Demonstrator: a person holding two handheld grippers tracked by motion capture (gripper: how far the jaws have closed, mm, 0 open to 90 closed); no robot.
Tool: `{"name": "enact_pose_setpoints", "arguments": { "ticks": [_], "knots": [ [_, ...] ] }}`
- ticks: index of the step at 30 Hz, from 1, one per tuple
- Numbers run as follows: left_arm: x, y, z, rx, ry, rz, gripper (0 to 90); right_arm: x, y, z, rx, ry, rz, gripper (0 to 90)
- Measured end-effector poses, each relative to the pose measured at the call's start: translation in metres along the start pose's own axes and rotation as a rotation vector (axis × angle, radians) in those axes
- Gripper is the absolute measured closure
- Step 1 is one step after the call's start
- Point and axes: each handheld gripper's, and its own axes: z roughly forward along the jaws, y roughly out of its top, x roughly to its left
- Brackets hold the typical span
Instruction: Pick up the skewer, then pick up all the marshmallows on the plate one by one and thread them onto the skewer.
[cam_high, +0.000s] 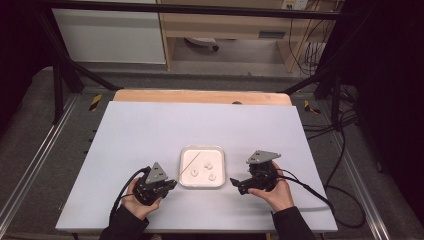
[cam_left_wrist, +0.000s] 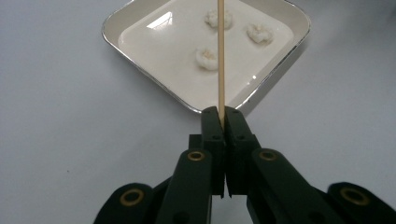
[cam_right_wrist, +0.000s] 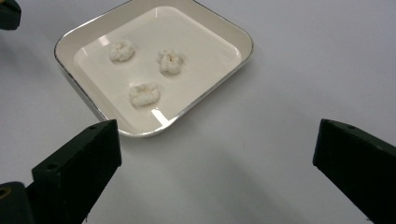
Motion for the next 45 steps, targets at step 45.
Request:
{"name": "enact_pose_setpoints", "arguments": {
  "ticks": [45],
  "knots": [
    [0.008, -0.015, -0.003, -0.038, -0.005, -0.077, 88.4, 0.02, 0.053, 0.093, 0.061, 0.081, 0.005, 37.3]
  ]
}}
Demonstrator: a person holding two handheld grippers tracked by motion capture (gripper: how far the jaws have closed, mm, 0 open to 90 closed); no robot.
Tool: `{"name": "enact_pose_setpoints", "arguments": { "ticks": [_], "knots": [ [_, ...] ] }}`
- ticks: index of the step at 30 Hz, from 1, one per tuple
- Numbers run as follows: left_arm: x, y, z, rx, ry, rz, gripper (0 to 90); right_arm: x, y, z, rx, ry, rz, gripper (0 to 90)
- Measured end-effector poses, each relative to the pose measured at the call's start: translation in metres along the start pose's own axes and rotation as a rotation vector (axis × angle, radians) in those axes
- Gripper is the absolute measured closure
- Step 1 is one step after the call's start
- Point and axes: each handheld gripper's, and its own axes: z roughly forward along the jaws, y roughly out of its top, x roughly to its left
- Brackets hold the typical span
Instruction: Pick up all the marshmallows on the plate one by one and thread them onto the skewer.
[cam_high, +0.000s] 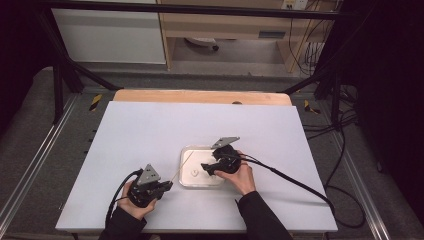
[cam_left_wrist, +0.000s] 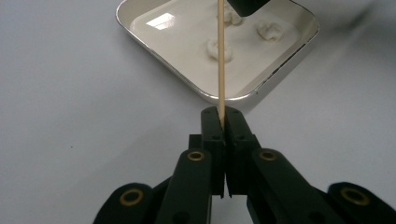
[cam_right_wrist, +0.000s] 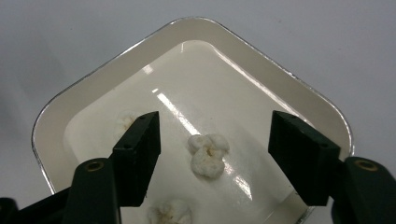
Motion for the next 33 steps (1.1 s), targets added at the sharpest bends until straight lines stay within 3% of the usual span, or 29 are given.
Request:
{"name": "enact_pose_setpoints", "arguments": {
  "ticks": [4, 9, 21, 26, 33],
  "knots": [
    [-0.001, 0.0, 0.0, -0.001, -0.001, 0.0, 88.4, 0.002, -0.003, 0.003, 0.014, -0.003, -0.007, 50.8],
    [-0.002, 0.0, 0.001, -0.004, -0.005, 0.002, 88.4, 0.003, -0.006, 0.005, 0.011, 0.004, -0.006, 58.2],
    [-0.004, 0.0, 0.001, -0.012, -0.007, 0.008, 88.4, 0.004, -0.011, 0.008, 0.012, -0.014, -0.008, 67.5],
    [-0.005, 0.0, 0.002, -0.014, -0.008, 0.01, 88.4, 0.002, -0.012, 0.007, -0.006, 0.002, 0.028, 72.1],
    [-0.006, 0.0, 0.003, -0.016, -0.011, 0.014, 88.4, -0.006, -0.01, -0.01, -0.047, 0.021, 0.058, 75.4]
  ]
}}
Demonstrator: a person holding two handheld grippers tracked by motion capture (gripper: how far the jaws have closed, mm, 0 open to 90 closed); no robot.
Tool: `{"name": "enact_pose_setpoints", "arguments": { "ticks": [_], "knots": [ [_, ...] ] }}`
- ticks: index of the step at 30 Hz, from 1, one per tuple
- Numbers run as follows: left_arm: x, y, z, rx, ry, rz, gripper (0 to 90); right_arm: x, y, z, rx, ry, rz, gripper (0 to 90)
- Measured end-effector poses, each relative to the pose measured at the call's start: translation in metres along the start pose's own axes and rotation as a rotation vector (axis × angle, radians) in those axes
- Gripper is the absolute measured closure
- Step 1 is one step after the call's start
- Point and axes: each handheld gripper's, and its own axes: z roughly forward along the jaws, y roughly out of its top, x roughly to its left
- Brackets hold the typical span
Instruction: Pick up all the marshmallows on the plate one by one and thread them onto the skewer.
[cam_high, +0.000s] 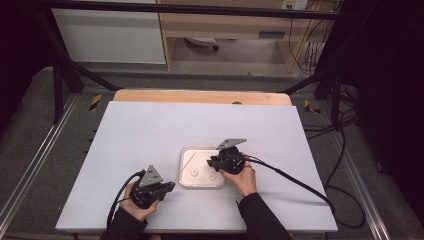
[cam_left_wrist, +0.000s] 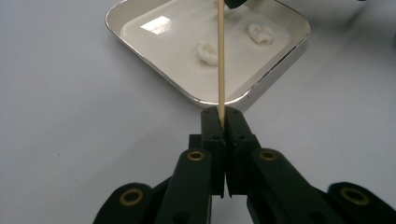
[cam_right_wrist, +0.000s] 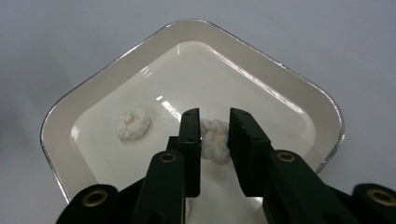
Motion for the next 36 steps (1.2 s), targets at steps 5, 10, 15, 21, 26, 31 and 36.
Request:
{"name": "enact_pose_setpoints", "arguments": {
  "ticks": [5, 10, 15, 21, 26, 31, 36],
  "knots": [
    [-0.002, 0.0, 0.0, -0.006, -0.003, 0.004, 88.3, -0.002, 0.004, -0.012, -0.032, 0.035, 0.015, 76.4],
    [-0.005, 0.0, 0.0, -0.019, -0.014, 0.012, 88.4, -0.004, 0.007, -0.029, -0.085, 0.084, 0.052, 76.8],
    [-0.008, 0.001, 0.001, -0.033, -0.026, 0.016, 88.4, -0.004, 0.012, -0.051, -0.169, 0.14, 0.079, 76.8],
    [-0.013, 0.002, 0.001, -0.052, -0.042, 0.027, 88.4, -0.001, 0.018, -0.072, -0.271, 0.207, 0.111, 76.7],
    [-0.016, 0.003, 0.001, -0.062, -0.049, 0.039, 88.4, 0.002, 0.02, -0.079, -0.319, 0.253, 0.129, 76.6],
    [-0.018, 0.003, 0.001, -0.064, -0.054, 0.045, 88.4, 0.003, 0.02, -0.076, -0.334, 0.27, 0.138, 76.4],
    [-0.019, 0.003, 0.001, -0.063, -0.054, 0.048, 88.4, 0.005, 0.02, -0.072, -0.346, 0.295, 0.152, 76.3]
  ]
}}
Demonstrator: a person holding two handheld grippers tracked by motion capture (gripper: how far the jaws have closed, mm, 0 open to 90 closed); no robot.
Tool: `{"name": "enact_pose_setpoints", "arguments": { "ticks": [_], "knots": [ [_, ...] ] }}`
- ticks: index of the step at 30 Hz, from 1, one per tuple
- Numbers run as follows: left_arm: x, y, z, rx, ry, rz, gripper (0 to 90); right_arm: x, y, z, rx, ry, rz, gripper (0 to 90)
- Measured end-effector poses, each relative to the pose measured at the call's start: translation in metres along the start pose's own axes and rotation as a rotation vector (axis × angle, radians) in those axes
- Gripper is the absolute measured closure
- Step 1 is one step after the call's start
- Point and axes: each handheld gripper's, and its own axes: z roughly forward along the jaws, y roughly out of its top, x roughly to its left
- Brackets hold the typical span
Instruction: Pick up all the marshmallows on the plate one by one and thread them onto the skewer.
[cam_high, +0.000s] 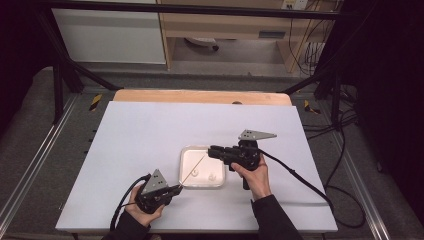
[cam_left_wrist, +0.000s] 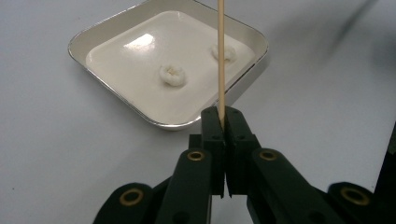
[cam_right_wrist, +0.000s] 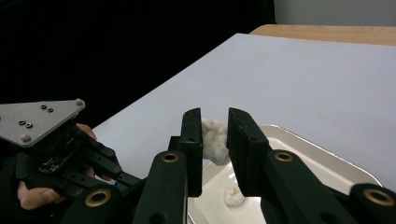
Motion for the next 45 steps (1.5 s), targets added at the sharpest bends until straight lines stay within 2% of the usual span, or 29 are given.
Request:
{"name": "enact_pose_setpoints", "arguments": {
  "ticks": [8, 27, 36, 45],
  "knots": [
    [-0.001, 0.0, 0.001, -0.001, -0.004, 0.002, 88.4, 0.001, -0.002, 0.003, -0.008, 0.02, 0.013, 76.3],
    [-0.003, 0.0, 0.002, -0.006, 0.0, -0.01, 88.4, 0.004, -0.015, 0.017, 0.024, 0.074, 0.052, 77.5],
    [-0.004, -0.001, 0.004, -0.01, 0.003, -0.014, 88.4, 0.006, -0.02, 0.02, 0.033, 0.084, 0.07, 77.2],
    [-0.007, 0.004, 0.008, -0.026, 0.007, -0.043, 88.4, 0.008, -0.031, 0.029, 0.076, 0.1, 0.087, 76.9]
  ]
}}
